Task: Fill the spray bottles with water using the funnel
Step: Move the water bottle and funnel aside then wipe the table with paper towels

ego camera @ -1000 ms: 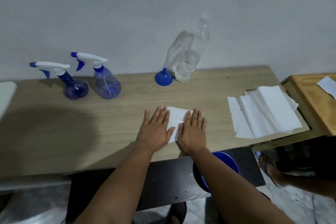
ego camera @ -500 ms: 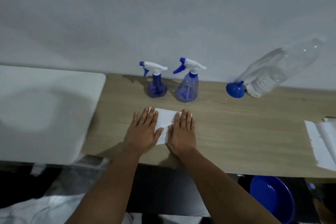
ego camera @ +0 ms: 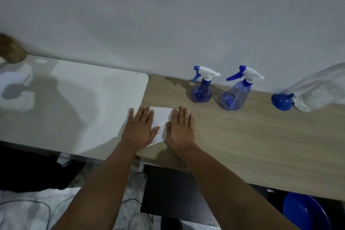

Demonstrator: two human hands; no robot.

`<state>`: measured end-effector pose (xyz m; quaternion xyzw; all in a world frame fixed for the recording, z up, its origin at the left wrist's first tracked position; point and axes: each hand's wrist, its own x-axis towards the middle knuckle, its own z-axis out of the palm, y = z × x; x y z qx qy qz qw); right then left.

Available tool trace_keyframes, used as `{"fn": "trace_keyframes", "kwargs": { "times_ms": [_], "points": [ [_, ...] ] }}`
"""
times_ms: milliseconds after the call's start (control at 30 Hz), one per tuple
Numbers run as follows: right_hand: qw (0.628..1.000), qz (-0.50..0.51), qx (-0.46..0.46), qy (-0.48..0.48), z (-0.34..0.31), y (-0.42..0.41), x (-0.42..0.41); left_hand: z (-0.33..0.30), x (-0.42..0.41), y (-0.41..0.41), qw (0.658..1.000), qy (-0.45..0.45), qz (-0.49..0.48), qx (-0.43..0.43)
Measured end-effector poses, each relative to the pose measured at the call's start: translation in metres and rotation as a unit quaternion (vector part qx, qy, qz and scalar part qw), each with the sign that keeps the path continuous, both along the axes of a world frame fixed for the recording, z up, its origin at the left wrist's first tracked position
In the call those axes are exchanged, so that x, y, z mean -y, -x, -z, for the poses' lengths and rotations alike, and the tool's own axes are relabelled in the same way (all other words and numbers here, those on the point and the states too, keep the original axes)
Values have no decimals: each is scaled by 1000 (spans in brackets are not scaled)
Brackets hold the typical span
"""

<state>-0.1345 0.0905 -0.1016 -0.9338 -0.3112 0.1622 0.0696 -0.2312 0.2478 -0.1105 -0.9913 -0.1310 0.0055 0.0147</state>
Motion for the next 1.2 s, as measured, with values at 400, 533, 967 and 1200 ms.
{"fn": "trace_keyframes", "kwargs": {
  "times_ms": [400,533,967,1200],
  "points": [
    [999,-36,13,29,10,11,25,11,14,14,1000,10,-2,2],
    [998,-65,16,14,11,28,41,10,27,32,1000,28,-15,-1],
    [989,-143,30,5,17,34,134,13,129,43,998,66,-9,-16],
    [993,-114,36,-12,19,19,218,9,201,14,997,65,-1,-39]
  ]
}}
